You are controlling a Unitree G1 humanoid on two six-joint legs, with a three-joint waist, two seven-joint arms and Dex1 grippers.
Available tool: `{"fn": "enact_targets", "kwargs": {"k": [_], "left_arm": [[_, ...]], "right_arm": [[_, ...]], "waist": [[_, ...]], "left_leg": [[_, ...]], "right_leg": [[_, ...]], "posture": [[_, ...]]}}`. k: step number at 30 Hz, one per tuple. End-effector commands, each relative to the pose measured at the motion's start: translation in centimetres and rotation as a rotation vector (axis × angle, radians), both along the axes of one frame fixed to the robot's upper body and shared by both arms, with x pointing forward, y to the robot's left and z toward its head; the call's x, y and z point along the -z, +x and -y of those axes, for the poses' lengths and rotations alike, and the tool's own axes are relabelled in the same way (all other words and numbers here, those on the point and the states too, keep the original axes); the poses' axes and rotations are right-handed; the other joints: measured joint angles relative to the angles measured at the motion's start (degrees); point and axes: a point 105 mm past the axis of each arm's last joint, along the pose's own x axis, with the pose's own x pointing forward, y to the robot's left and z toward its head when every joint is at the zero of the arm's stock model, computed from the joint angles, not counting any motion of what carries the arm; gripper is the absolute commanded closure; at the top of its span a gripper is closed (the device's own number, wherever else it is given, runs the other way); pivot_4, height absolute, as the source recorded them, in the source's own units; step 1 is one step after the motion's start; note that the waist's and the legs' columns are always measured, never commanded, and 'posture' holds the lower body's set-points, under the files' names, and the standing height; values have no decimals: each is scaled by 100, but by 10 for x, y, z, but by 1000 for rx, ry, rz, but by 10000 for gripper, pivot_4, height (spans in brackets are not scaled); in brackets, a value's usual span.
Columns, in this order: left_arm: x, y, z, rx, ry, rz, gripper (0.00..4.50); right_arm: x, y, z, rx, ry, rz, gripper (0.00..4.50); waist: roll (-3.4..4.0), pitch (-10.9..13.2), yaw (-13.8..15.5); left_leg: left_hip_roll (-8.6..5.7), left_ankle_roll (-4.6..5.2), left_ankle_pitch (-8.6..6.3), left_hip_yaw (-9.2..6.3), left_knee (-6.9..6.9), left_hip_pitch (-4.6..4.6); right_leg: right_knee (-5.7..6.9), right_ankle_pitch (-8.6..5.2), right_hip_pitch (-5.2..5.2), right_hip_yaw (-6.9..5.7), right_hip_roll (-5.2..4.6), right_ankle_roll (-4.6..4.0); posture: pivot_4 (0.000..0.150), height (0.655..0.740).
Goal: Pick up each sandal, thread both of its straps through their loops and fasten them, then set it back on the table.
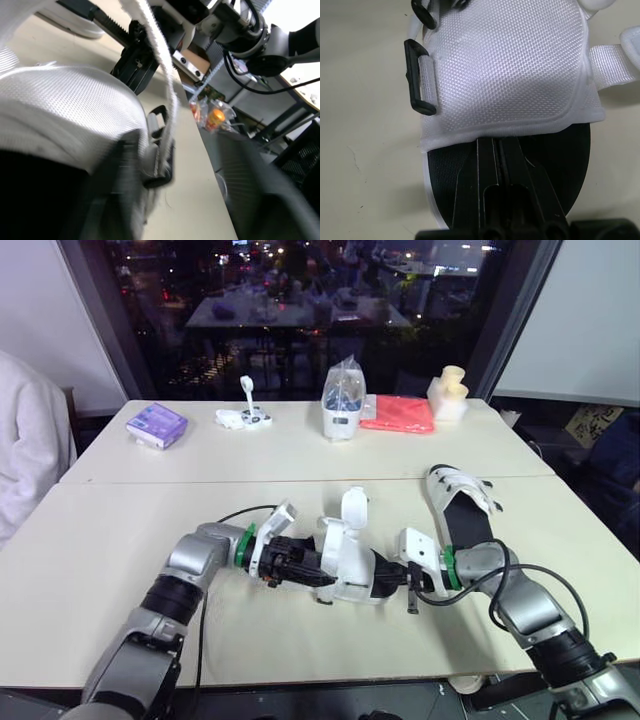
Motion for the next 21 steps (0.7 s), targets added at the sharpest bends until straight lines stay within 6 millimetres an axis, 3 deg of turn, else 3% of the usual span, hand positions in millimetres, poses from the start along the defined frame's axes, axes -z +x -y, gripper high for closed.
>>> {"fn": "enact_targets", "kwargs": {"k": [1, 4, 8, 14, 21], "left_arm": [[-16, -1, -10, -34, -22, 77, 1007], [-21, -10, -22, -45, -22, 60, 393], [0, -37, -37, -37, 19, 4, 393], [17, -45, -33, -68, 24, -16, 393], [28, -38, -11, -109, -7, 46, 393]], "right_arm": [[19, -7, 5, 2, -58, -63, 45000], [20, -7, 5, 0, -60, -64, 45000], [21, -7, 5, -4, -63, -65, 45000], [20, -6, 5, -6, -64, -63, 45000], [19, -7, 7, -3, -67, -64, 45000]], "waist": [[1, 0, -1], [1, 0, -5], [10, -6, -45], [8, -6, -1], [12, -9, -4]], "left_leg": [[0, 0, 0, 0, 0, 0], [0, -1, 0, -2, 0, 0], [-3, -2, -1, 5, -21, 2], [-10, -6, 1, 5, -36, 6], [-12, -6, 2, 6, -38, 5]], "right_leg": [[0, 0, 0, 1, -2, 0], [0, 0, 0, 2, -5, -1], [-8, 0, -7, 0, -19, -1], [-8, -4, -10, -19, -38, -11], [-10, -3, -14, -20, -40, -12]], "posture": [[1500, 7400], [1500, 7400], [1500, 7400], [1500, 7400], [1500, 7400]]}}
